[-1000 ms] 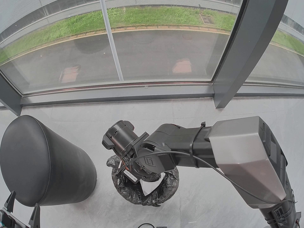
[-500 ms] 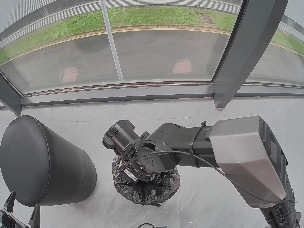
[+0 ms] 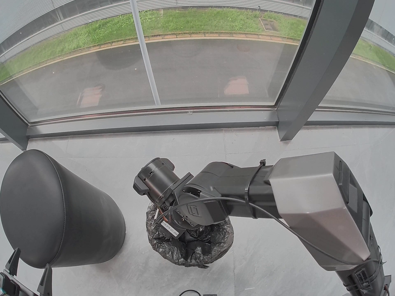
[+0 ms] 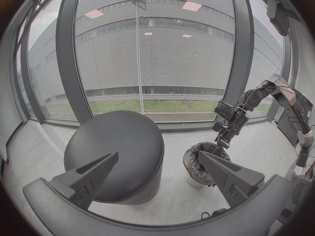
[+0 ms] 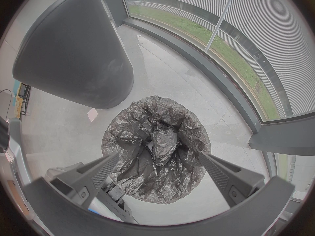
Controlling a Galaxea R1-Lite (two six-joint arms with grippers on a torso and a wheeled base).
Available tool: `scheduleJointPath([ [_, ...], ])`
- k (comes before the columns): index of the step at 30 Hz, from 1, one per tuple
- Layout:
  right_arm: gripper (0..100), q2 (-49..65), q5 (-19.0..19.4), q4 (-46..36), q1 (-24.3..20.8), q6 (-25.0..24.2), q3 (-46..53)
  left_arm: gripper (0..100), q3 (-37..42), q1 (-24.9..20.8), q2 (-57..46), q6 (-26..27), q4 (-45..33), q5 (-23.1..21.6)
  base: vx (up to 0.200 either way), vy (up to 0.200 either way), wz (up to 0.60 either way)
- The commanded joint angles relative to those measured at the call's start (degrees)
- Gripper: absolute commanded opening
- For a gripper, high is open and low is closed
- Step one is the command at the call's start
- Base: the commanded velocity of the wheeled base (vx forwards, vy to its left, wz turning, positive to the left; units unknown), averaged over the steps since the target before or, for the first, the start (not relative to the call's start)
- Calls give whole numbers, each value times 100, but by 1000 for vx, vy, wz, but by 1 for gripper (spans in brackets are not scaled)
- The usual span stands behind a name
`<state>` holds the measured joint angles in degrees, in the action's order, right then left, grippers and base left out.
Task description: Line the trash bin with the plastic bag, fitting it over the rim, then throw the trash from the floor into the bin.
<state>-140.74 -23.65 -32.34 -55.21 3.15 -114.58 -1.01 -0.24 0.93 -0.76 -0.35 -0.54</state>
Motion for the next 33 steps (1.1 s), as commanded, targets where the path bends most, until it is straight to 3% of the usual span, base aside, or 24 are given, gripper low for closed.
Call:
scheduleJointPath([
  [1, 100, -155, -8, 35, -7, 19, -1, 100, 92, -2, -93, -4, 0, 1, 0, 0, 0],
  [4, 100, -305, -26, 334, -7, 81, -1, 100, 92, -2, -93, -4, 0, 1, 0, 0, 0],
  [5, 0, -358, -26, 457, -7, 99, -1, 100, 92, -2, -93, -4, 0, 1, 0, 0, 0],
  [23, 0, -779, -17, 615, 274, 72, -1, 100, 92, -2, -93, -4, 0, 1, 0, 0, 0],
  [33, 0, -1175, -61, 1309, 300, 134, -1, 100, 92, -2, -93, -4, 0, 1, 0, 0, 0],
])
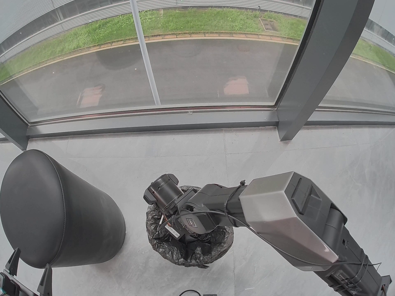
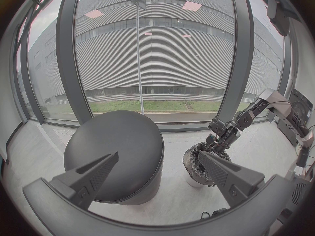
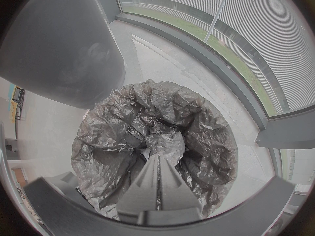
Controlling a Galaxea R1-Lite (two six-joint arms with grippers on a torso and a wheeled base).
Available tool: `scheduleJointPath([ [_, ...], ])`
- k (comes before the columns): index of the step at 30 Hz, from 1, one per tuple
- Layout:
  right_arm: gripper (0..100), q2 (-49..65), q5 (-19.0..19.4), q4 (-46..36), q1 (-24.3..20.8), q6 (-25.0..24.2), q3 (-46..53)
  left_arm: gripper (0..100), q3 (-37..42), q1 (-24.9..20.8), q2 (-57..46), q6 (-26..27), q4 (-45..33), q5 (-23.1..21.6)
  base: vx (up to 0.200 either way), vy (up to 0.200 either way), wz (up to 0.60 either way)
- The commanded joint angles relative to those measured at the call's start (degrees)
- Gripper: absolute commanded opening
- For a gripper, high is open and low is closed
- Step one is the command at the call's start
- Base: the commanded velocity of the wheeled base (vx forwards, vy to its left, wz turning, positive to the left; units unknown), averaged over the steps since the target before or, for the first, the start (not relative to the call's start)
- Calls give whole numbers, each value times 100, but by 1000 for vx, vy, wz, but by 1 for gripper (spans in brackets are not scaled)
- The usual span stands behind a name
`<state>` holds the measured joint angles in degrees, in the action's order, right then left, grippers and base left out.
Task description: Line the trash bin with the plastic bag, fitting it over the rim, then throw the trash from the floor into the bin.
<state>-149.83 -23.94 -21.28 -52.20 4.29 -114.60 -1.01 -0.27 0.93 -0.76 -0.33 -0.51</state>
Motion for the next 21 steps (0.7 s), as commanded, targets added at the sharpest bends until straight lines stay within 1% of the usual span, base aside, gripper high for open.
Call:
scheduleJointPath([
  [1, 0, -318, -40, 283, -1, 28, 1, 100, 92, 0, -93, -4, -2, -2, 0, 0, 0],
  [10, 0, -617, -49, 924, 105, 327, 1, 100, 92, 0, -93, -4, -2, -2, 0, 0, 0],
  [17, 0, -872, -58, 1443, 325, 687, 1, 100, 92, 0, -93, -4, -2, -2, 0, 0, 0],
  [21, 0, -942, -58, 1566, 439, 722, 1, 100, 92, 0, -93, -4, -2, -2, 0, 0, 0],
])
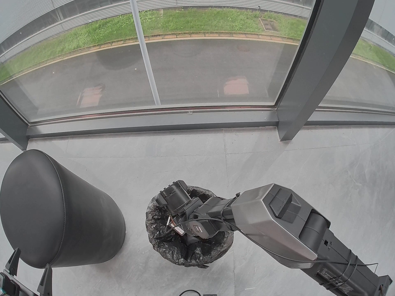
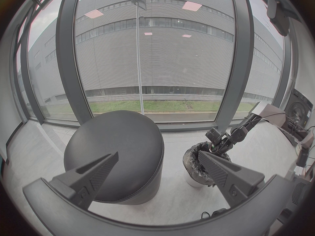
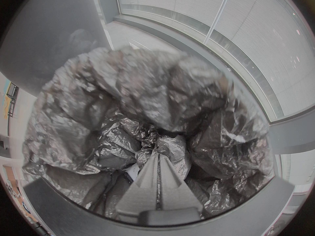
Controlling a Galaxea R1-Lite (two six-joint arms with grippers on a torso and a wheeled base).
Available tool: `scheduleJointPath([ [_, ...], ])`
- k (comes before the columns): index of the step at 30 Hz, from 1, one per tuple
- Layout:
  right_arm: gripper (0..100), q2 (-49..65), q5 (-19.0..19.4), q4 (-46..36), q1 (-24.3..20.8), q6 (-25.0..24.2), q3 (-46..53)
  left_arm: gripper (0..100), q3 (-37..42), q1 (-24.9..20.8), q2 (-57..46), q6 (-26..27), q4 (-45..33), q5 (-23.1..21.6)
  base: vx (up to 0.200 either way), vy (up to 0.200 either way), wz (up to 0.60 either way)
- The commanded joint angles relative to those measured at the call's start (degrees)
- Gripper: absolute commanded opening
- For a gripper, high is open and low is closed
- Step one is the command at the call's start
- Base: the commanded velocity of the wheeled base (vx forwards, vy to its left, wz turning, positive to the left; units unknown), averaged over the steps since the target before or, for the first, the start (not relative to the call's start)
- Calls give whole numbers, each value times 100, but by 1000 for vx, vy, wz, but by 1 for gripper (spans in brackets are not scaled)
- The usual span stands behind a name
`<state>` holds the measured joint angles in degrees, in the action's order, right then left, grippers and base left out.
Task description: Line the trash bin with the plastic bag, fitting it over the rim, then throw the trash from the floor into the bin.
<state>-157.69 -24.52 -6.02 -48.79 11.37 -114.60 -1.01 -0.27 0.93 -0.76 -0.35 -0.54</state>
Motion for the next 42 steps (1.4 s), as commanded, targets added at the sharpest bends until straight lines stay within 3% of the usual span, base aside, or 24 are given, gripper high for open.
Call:
scheduleJointPath([
  [1, 0, -201, 8, 92, 150, 14, 1, 100, 92, 0, -93, -4, 0, 1, 0, 0, 0],
  [19, 0, -544, 17, 356, 440, -21, 1, 100, 92, 0, -93, -4, 0, 1, 0, 0, 0],
  [25, 0, -368, 8, 330, 352, -21, 1, 100, 92, 0, -93, -4, 0, 1, 0, 0, 0],
  [34, 0, 36, 8, -321, -342, -65, 1, 100, 92, 0, -93, -4, 0, 1, 0, 0, 0],
  [42, 0, -298, 8, -321, -404, -65, 1, 100, 92, 0, -93, -4, 0, 1, 0, 0, 0],
])
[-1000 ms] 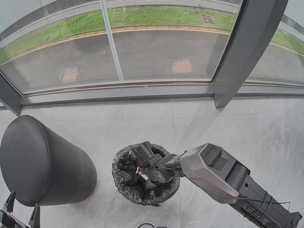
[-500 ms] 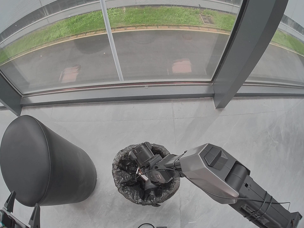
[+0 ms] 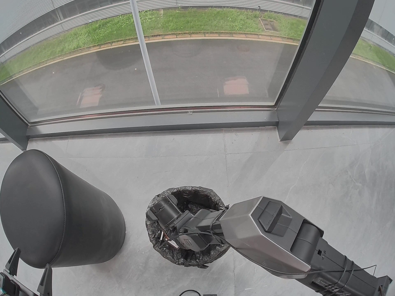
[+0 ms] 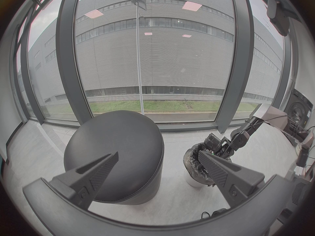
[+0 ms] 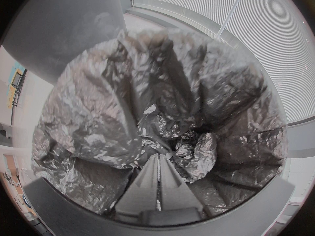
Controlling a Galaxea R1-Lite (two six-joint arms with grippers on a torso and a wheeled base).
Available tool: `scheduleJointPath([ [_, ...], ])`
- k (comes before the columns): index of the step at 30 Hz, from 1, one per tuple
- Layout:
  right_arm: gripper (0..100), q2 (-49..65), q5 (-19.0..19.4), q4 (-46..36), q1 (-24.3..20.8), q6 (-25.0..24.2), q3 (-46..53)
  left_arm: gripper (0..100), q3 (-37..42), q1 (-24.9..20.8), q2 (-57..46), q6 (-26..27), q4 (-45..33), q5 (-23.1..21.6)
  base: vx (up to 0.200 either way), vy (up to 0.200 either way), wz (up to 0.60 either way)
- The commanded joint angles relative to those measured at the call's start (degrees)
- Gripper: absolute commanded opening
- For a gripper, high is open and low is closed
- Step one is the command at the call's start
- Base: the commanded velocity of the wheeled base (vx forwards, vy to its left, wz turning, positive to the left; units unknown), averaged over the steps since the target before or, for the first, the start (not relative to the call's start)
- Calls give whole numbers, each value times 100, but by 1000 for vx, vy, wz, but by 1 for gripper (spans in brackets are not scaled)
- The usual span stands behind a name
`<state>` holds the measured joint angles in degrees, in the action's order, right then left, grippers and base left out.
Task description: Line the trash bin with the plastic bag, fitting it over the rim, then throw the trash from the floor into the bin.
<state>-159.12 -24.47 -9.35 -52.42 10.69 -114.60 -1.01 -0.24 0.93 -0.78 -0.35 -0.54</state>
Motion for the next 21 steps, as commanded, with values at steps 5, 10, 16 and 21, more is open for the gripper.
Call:
scheduleJointPath([
  [5, 0, -347, 3, 21, 12, -6, 1, 100, 92, -2, -93, -1, 0, 1, 0, 0, 0],
  [10, 0, -576, 3, 21, 56, -67, 1, 100, 92, -2, -93, -1, 0, 1, 0, 0, 0],
  [16, 0, -725, -5, 21, 118, -58, 1, 100, 92, -2, -93, -1, 0, 1, 0, 0, 0],
  [21, 0, -760, -14, 12, 294, -41, 1, 100, 92, -2, -93, -1, 0, 1, 0, 0, 0],
])
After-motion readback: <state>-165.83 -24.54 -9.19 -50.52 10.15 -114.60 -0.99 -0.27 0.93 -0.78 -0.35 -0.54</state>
